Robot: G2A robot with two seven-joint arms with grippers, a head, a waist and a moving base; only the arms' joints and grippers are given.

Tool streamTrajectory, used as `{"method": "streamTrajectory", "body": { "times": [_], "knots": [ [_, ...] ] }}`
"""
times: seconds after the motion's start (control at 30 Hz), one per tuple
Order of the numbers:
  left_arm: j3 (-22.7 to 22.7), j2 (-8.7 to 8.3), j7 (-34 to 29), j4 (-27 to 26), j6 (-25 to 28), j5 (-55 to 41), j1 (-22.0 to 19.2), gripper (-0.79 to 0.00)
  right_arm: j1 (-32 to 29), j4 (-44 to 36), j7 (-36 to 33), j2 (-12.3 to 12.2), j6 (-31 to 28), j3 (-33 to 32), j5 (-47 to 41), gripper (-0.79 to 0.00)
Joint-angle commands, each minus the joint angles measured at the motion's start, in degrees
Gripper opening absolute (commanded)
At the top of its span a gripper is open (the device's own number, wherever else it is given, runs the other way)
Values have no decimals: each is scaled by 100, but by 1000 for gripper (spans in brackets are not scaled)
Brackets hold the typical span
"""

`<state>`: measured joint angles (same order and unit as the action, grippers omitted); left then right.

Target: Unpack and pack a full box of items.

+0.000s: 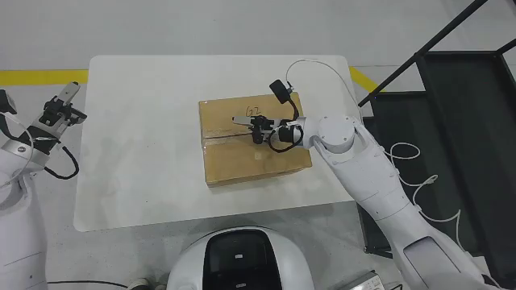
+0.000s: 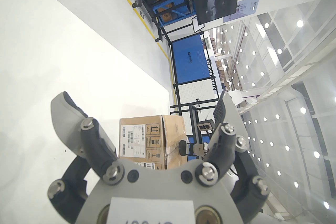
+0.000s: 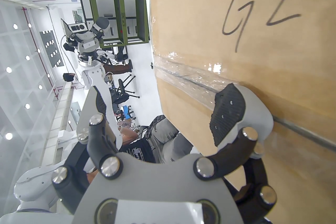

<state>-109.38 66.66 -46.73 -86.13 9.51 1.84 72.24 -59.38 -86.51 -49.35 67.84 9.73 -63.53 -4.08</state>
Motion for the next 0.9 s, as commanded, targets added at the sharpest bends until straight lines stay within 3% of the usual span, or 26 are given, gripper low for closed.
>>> {"method": "streamTrajectory", "body": {
  "times": [0.0, 0.43, 0.7, 0.87],
  "knots": [
    [0, 0, 0, 0, 0, 0, 0, 0, -115, -89, 8, -51, 40, -175, 119, 0],
    [0, 0, 0, 0, 0, 0, 0, 0, -957, -584, -132, -430, 301, -1669, 863, 0],
    [0, 0, 0, 0, 0, 0, 0, 0, -1541, -826, 135, -549, 238, -2589, 565, 0],
    [0, 0, 0, 0, 0, 0, 0, 0, -1741, -880, 229, -565, -209, -2996, -80, 0]
  ]
}}
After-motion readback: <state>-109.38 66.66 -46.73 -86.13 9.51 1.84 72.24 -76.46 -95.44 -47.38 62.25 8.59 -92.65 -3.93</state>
